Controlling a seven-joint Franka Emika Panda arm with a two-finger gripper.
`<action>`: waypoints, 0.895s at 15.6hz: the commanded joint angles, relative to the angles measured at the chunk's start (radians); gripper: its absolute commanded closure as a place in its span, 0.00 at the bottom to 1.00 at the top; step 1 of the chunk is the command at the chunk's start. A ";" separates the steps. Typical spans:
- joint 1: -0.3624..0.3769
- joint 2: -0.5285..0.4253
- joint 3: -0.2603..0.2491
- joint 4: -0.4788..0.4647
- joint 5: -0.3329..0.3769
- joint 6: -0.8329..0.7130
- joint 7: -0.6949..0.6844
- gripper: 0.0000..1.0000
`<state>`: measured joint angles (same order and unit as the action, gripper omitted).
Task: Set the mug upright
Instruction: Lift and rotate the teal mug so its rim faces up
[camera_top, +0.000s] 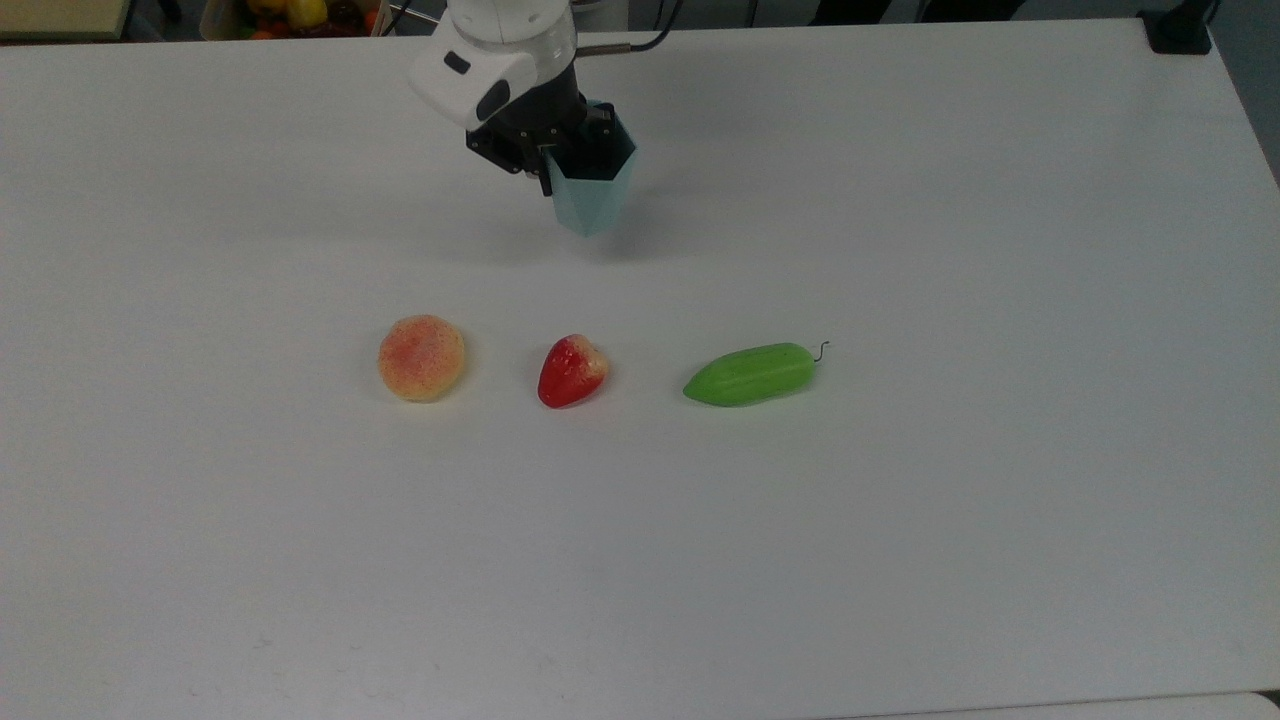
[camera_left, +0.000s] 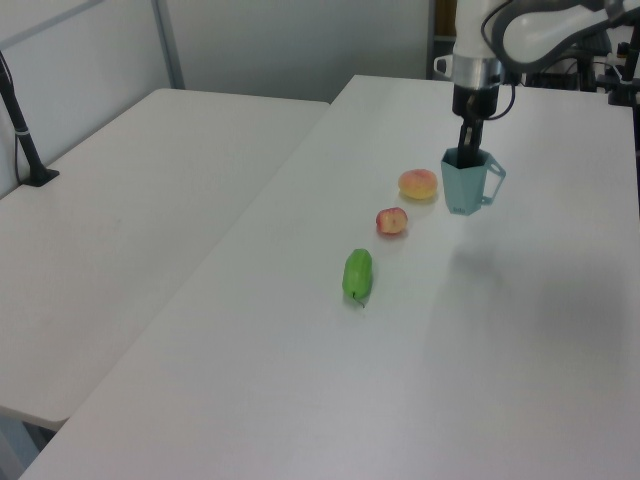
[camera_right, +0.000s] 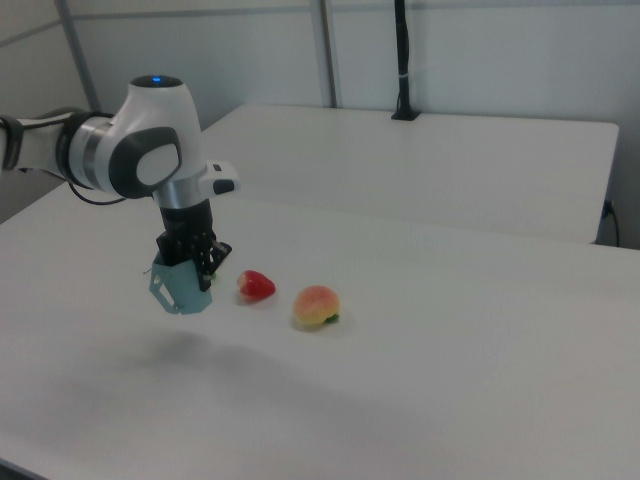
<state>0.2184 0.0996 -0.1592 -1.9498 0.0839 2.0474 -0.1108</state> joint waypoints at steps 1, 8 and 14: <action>0.012 0.051 -0.025 -0.030 0.013 0.077 -0.101 1.00; 0.010 0.098 -0.025 -0.055 0.016 0.129 -0.191 0.97; 0.013 0.106 -0.025 -0.051 0.016 0.120 -0.179 0.14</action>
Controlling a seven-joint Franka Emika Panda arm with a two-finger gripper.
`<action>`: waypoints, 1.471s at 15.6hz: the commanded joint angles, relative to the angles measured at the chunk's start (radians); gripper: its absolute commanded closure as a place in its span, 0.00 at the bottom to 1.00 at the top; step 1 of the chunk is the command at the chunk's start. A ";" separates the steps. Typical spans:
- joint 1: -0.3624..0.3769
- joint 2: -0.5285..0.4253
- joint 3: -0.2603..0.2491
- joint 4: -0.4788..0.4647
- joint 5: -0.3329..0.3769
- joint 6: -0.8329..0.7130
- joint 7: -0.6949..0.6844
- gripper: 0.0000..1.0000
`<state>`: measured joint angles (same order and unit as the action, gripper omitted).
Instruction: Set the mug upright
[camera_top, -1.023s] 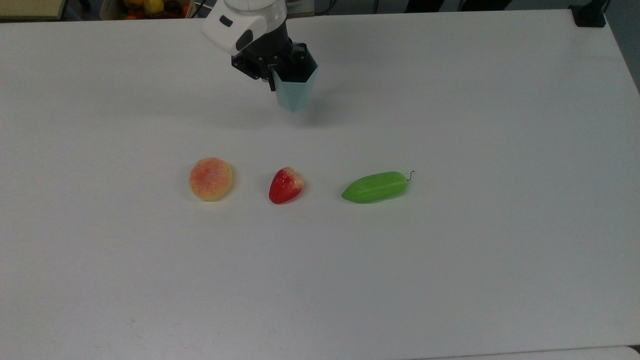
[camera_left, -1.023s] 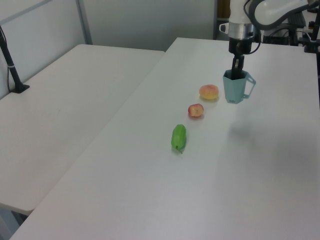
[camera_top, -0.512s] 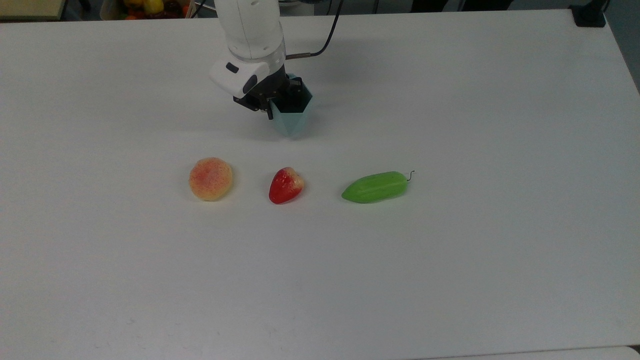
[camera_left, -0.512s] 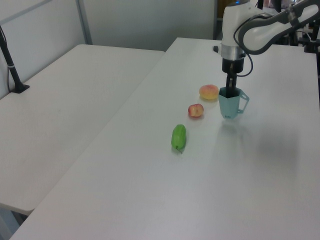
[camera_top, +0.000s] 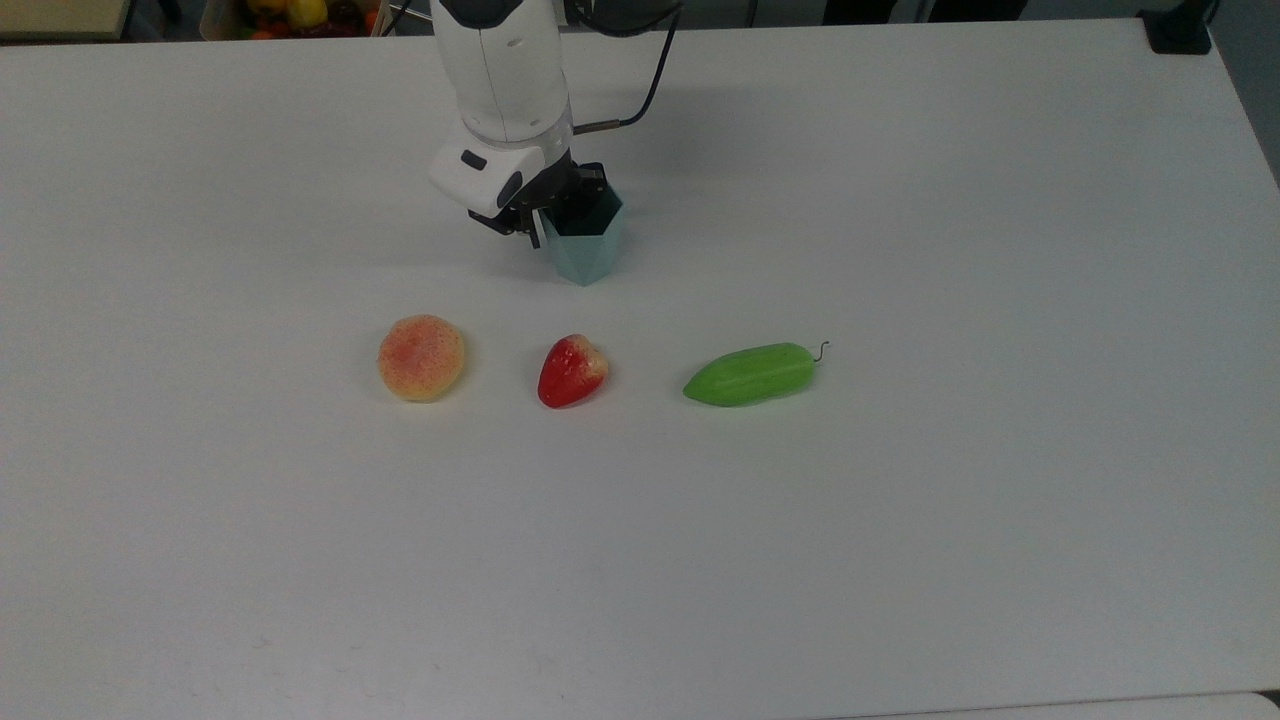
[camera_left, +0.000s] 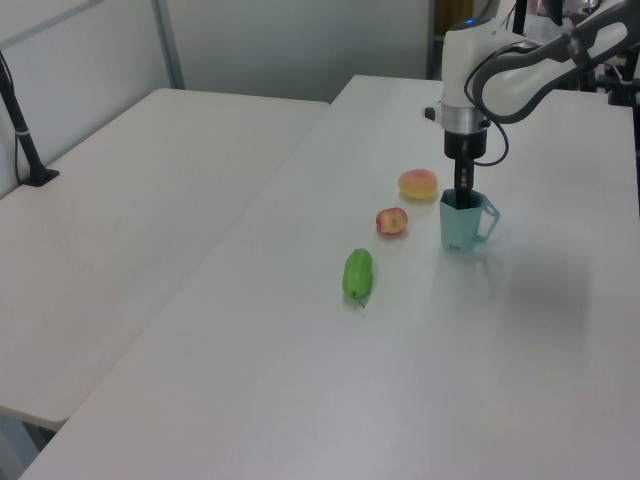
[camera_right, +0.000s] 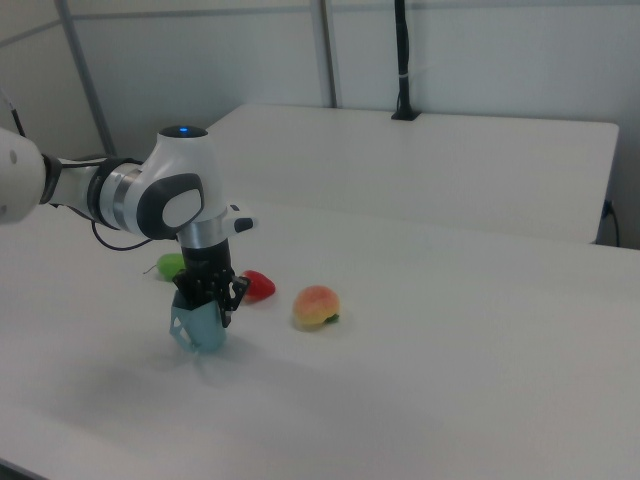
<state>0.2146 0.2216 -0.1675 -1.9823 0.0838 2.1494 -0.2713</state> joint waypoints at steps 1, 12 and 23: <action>0.017 -0.025 -0.017 -0.013 0.016 0.015 -0.010 0.01; 0.012 -0.169 -0.004 0.391 0.025 -0.440 0.420 0.00; -0.130 -0.274 0.086 0.412 0.024 -0.531 0.233 0.00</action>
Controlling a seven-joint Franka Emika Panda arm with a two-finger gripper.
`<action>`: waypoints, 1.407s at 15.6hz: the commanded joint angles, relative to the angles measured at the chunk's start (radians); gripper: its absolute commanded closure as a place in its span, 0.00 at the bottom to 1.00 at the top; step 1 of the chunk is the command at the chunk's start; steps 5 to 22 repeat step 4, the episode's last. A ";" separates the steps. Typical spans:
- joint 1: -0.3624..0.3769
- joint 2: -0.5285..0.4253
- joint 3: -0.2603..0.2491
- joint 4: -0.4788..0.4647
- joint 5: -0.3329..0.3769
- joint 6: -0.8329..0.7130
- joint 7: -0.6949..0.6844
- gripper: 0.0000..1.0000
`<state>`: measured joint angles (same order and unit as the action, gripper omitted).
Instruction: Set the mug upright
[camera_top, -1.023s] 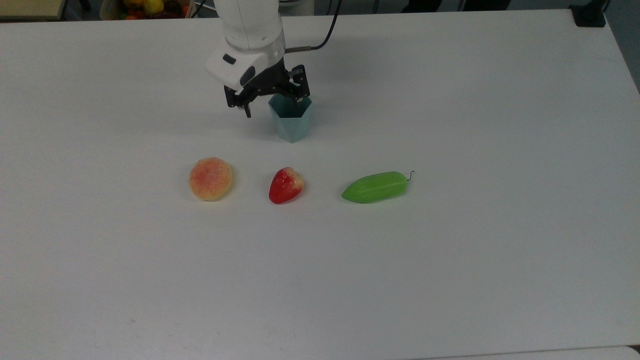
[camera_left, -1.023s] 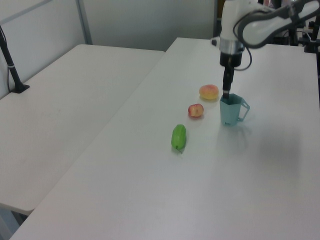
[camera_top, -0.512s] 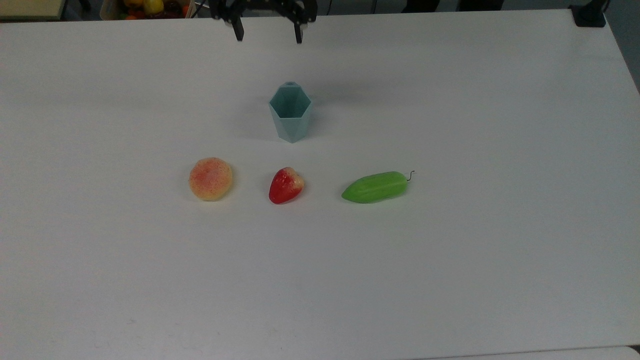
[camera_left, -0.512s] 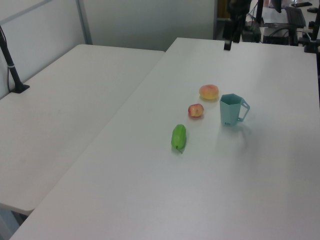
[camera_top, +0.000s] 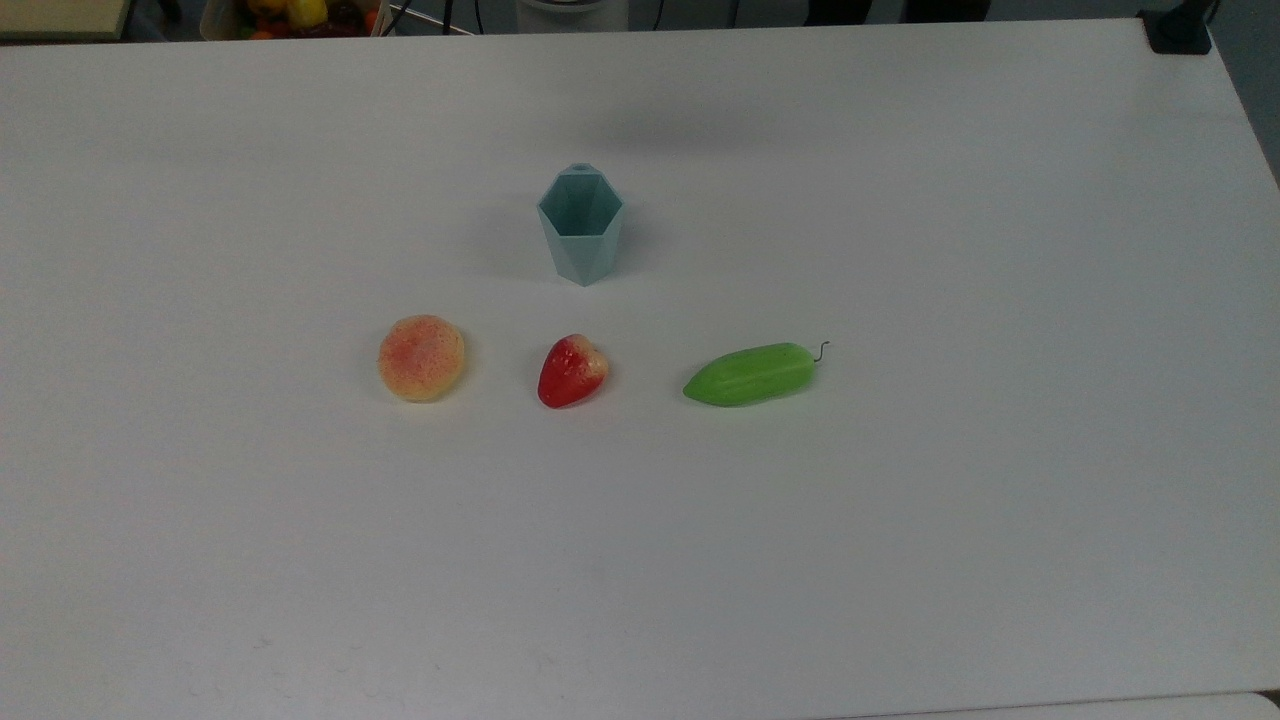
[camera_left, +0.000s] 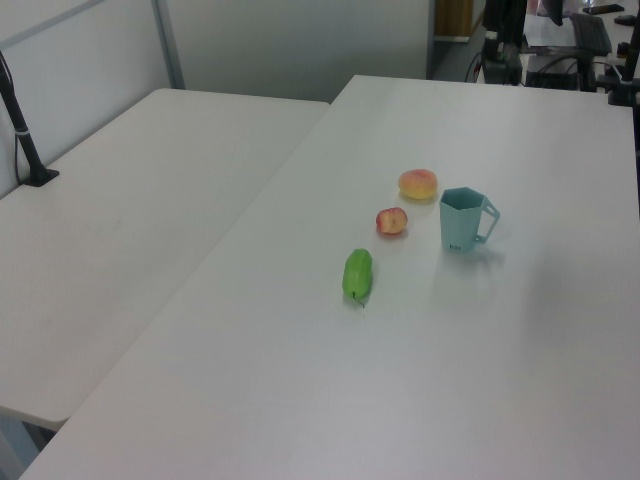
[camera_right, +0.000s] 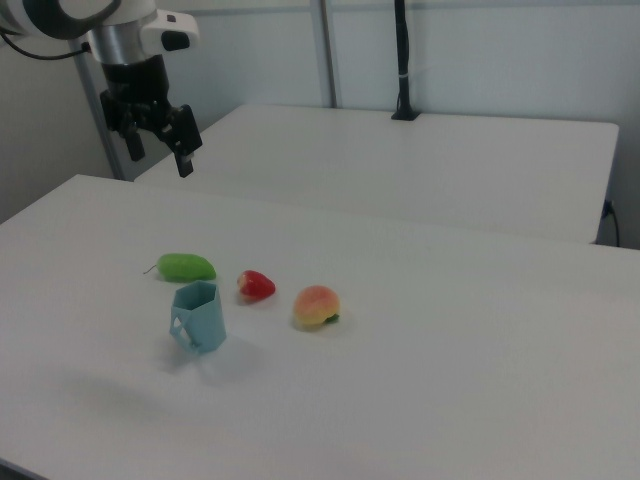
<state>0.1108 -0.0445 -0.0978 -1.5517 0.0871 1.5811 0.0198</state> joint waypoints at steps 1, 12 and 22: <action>-0.026 -0.006 0.017 -0.019 0.019 0.052 -0.063 0.00; -0.020 -0.006 0.017 -0.024 0.016 0.065 -0.064 0.00; -0.020 -0.006 0.017 -0.024 0.016 0.065 -0.064 0.00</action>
